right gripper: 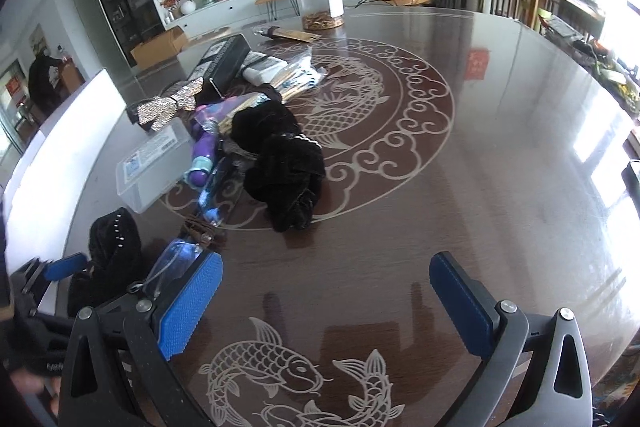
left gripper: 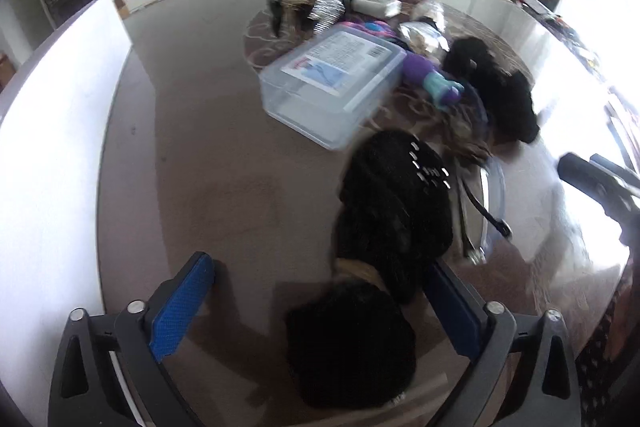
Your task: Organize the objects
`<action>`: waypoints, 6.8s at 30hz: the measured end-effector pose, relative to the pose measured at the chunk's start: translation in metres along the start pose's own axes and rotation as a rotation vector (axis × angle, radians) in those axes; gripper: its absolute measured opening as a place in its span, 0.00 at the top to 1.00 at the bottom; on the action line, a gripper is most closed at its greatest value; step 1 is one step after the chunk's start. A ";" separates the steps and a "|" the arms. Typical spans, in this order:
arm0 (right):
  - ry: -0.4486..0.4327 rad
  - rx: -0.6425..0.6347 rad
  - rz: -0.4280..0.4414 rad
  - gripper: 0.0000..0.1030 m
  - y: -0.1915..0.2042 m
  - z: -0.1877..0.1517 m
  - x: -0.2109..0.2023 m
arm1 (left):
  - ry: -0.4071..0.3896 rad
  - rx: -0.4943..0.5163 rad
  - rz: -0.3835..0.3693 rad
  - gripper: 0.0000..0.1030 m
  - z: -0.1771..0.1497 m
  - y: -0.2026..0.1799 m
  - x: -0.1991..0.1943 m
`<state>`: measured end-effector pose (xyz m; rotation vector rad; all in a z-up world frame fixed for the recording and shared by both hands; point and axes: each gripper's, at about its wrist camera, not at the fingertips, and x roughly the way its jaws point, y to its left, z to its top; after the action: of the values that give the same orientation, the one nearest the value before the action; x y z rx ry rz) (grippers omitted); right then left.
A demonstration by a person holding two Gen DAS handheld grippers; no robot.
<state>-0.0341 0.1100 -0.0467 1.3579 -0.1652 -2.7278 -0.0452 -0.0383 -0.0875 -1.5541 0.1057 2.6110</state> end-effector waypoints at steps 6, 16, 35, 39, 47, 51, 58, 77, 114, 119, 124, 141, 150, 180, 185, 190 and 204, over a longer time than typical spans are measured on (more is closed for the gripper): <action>0.034 0.089 0.106 0.00 -0.007 -0.001 -0.008 | -0.086 -0.037 -0.030 0.72 -0.004 0.002 -0.021; 0.214 -0.135 0.052 0.38 0.110 0.019 0.048 | -0.152 -0.093 -0.029 0.72 -0.038 0.026 -0.075; 0.114 0.207 0.456 0.72 0.044 0.016 -0.053 | -0.271 -0.167 -0.168 0.72 -0.030 0.065 -0.153; 0.076 0.083 0.547 0.72 0.113 0.040 -0.082 | -0.320 -0.240 -0.105 0.72 -0.026 0.123 -0.186; 0.122 -0.240 0.681 0.72 0.288 0.052 -0.100 | -0.245 -0.393 0.188 0.72 -0.046 0.255 -0.189; 0.182 -0.387 0.665 0.72 0.359 0.034 -0.079 | -0.141 -0.469 0.225 0.70 -0.060 0.293 -0.164; 0.206 -0.561 0.513 0.28 0.400 0.008 -0.039 | 0.045 -0.511 0.319 0.24 -0.076 0.305 -0.126; 0.027 0.061 0.065 0.07 0.057 -0.003 -0.024 | -0.094 -0.028 -0.185 0.14 -0.014 0.013 -0.125; 0.055 -0.037 -0.158 0.00 0.008 0.004 0.033 | -0.128 -0.040 0.016 0.00 0.016 0.000 0.018; 0.055 -0.038 -0.158 0.00 0.008 0.003 0.033 | -0.128 -0.040 0.016 0.00 0.016 -0.001 0.018; 0.054 -0.037 -0.158 0.00 0.008 0.003 0.033 | -0.128 -0.041 0.016 0.00 0.016 -0.001 0.018; 0.053 -0.038 -0.161 0.00 0.008 0.003 0.034 | -0.128 -0.041 0.016 0.00 0.015 0.000 0.018; 0.053 -0.037 -0.161 0.00 0.008 0.003 0.035 | -0.128 -0.041 0.016 0.00 0.015 0.000 0.018; 0.052 -0.037 -0.161 0.00 0.008 0.003 0.036 | -0.128 -0.041 0.016 0.00 0.016 -0.001 0.018; 0.051 -0.036 -0.161 0.00 0.008 0.003 0.037 | -0.127 -0.041 0.016 0.00 0.016 0.000 0.018; 0.051 -0.037 -0.161 0.00 0.008 0.003 0.037 | -0.127 -0.041 0.016 0.00 0.016 -0.001 0.018; 0.050 -0.036 -0.162 0.00 0.008 0.004 0.038 | -0.062 0.004 -0.014 0.00 0.014 -0.004 0.012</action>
<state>-0.0597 0.0978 -0.0737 1.4898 -0.0026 -2.8064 -0.0621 -0.0322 -0.0913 -1.4656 0.0945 2.6435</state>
